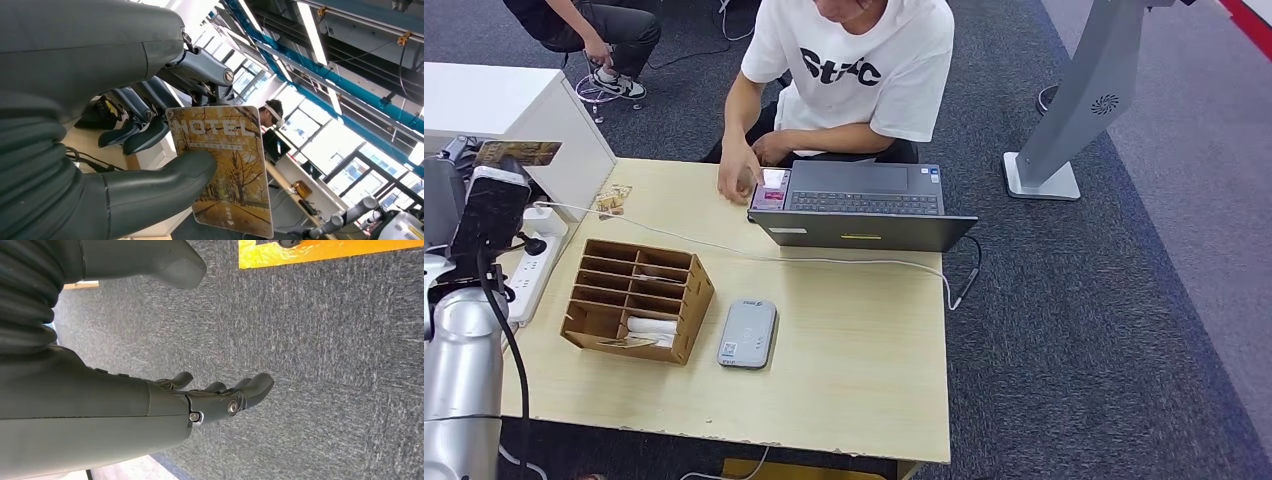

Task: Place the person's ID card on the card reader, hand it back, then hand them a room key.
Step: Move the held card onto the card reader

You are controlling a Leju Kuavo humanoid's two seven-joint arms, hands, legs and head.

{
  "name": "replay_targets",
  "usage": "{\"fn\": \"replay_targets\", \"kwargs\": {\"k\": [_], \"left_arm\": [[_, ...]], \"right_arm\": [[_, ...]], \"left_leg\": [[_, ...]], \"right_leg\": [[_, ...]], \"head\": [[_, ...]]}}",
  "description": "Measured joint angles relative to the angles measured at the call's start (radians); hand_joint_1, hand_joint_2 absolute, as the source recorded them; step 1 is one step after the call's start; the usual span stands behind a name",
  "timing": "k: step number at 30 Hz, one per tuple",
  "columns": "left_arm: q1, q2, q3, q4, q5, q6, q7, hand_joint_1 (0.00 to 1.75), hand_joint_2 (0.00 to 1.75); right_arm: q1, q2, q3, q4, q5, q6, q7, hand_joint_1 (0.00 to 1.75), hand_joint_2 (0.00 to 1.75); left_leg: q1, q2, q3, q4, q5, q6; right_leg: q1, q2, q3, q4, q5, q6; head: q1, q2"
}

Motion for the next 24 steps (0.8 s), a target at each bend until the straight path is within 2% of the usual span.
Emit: {"fn": "replay_targets", "kwargs": {"k": [9, 19, 24], "left_arm": [[0.018, 0.001, -0.019, -0.019, -0.008, -0.024, 0.003, 1.75, 1.75], [0.026, 0.019, -0.128, -0.025, -0.049, -0.233, 0.069, 1.75, 1.75], [0.048, 0.039, -0.213, -0.064, -0.068, -0.290, 0.089, 1.75, 1.75]], "right_arm": [[0.000, 0.000, 0.000, 0.000, 0.007, 0.001, 0.000, 0.00, 1.75], [0.000, -0.002, -0.013, 0.000, 0.013, 0.014, -0.001, 0.00, 1.75], [0.001, -0.004, -0.028, 0.000, 0.015, 0.015, 0.002, 0.00, 1.75]], "left_leg": [[0.000, 0.000, 0.000, 0.000, 0.000, 0.000], [0.000, 0.000, 0.000, 0.000, 0.000, 0.000], [0.000, 0.000, 0.000, 0.000, 0.000, 0.000]], "right_leg": [[0.000, 0.000, 0.000, 0.000, 0.000, 0.000], [0.000, 0.000, 0.000, 0.000, 0.000, 0.000], [0.000, 0.000, 0.000, 0.000, 0.000, 0.000]], "head": [[0.000, 0.000], [0.000, 0.000], [0.000, 0.000]]}}
